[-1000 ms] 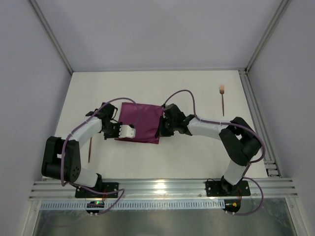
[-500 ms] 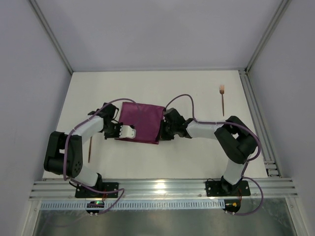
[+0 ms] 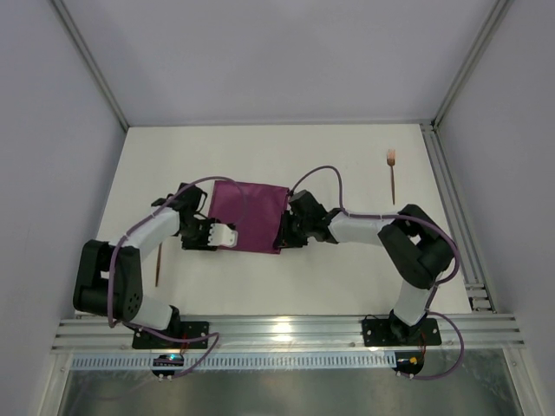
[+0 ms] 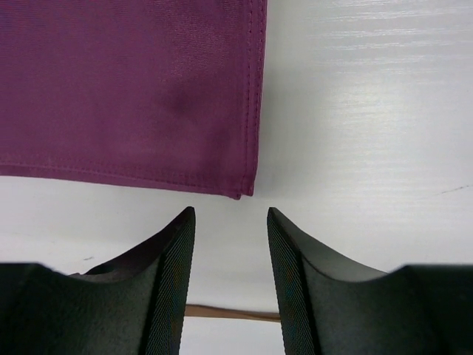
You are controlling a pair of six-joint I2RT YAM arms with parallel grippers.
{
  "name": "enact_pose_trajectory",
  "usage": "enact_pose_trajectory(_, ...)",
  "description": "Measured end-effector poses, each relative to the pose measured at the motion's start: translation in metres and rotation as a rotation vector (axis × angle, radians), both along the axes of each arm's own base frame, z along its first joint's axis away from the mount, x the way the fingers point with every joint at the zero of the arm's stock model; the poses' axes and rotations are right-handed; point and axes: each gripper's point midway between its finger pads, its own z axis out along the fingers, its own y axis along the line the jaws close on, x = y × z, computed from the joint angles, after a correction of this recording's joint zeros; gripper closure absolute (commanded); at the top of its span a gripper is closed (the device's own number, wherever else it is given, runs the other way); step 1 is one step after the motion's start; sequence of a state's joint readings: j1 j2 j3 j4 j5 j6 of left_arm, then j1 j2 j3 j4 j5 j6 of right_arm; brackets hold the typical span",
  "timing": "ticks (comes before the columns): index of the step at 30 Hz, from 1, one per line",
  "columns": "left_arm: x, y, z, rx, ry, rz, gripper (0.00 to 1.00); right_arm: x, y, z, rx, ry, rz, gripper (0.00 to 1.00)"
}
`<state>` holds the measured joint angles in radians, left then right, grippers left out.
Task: Fold the napkin into a case and place the utensils inside
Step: Smooth out the square-folded napkin at the center of the board.
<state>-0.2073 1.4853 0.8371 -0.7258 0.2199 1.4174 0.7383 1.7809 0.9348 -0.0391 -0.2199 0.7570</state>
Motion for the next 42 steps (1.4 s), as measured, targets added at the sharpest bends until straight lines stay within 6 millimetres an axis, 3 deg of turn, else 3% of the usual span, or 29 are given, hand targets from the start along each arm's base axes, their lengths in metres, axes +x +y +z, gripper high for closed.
enact_pose_trajectory(6, -0.004, 0.0, 0.022, -0.008, -0.001, 0.0, 0.57, -0.001, -0.01, 0.008, -0.046, -0.015, -0.007, 0.47)
enact_pose_trajectory(12, 0.004, -0.009, 0.058, -0.102, 0.024, 0.099, 0.69, 0.018, -0.031, 0.054, -0.133, -0.155, -0.05, 0.45)
enact_pose_trajectory(15, 0.015, -0.017, 0.064, -0.177, 0.006, 0.223, 0.71, 0.034, -0.03, 0.082, -0.139, -0.24, -0.054, 0.65)
enact_pose_trajectory(16, 0.017, -0.019, 0.06, -0.196, 0.004, 0.266, 0.71, 0.039, -0.028, 0.087, -0.131, -0.258, -0.051, 0.79)
enact_pose_trajectory(19, 0.018, -0.022, 0.038, -0.22, -0.006, 0.378, 0.71, 0.055, -0.015, 0.094, -0.084, -0.286, -0.022, 0.96)
enact_pose_trajectory(23, 0.009, -0.021, 0.006, -0.193, 0.018, 0.484, 0.71, 0.09, -0.011, 0.07, -0.007, -0.231, -0.054, 0.96)
enact_pose_trajectory(27, 0.021, -0.021, -0.004, -0.177, -0.019, 0.539, 0.71, 0.123, -0.023, 0.028, -0.013, -0.146, -0.107, 0.96)
enact_pose_trajectory(30, 0.03, -0.019, -0.007, -0.169, -0.049, 0.555, 0.72, 0.142, -0.019, 0.011, -0.015, -0.123, -0.116, 0.96)
enact_pose_trajectory(35, 0.04, -0.017, -0.007, -0.161, -0.095, 0.549, 0.73, 0.168, -0.019, 0.008, -0.007, -0.128, -0.154, 0.96)
enact_pose_trajectory(42, 0.045, -0.016, -0.007, -0.158, -0.125, 0.54, 0.73, 0.203, -0.057, 0.006, -0.027, -0.12, -0.253, 0.96)
